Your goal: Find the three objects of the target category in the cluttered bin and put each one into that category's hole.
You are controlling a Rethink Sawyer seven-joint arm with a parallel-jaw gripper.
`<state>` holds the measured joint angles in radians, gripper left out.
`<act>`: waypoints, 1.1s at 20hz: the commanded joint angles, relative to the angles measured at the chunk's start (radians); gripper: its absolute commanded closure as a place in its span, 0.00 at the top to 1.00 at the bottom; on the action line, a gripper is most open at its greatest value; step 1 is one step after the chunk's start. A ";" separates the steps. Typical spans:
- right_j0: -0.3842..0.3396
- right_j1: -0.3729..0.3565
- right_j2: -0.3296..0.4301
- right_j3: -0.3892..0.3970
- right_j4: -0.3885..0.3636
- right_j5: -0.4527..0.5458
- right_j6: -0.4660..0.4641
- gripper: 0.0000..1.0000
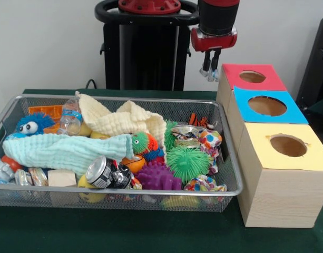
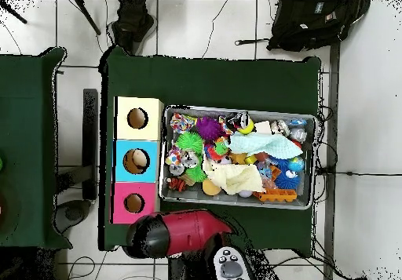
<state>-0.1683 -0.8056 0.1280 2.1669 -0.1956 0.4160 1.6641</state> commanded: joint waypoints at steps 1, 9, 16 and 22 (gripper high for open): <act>0.060 0.006 -0.024 -0.050 0.122 -0.063 0.297 0.00; 0.130 -0.004 -0.082 -0.073 0.212 -0.066 0.326 0.00; 0.184 -0.002 -0.124 -0.083 0.282 -0.077 0.352 0.00; 0.199 0.002 -0.132 -0.097 0.324 -0.057 0.362 0.00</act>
<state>0.0039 -0.8044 -0.0448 2.1673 0.0040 0.4162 1.7515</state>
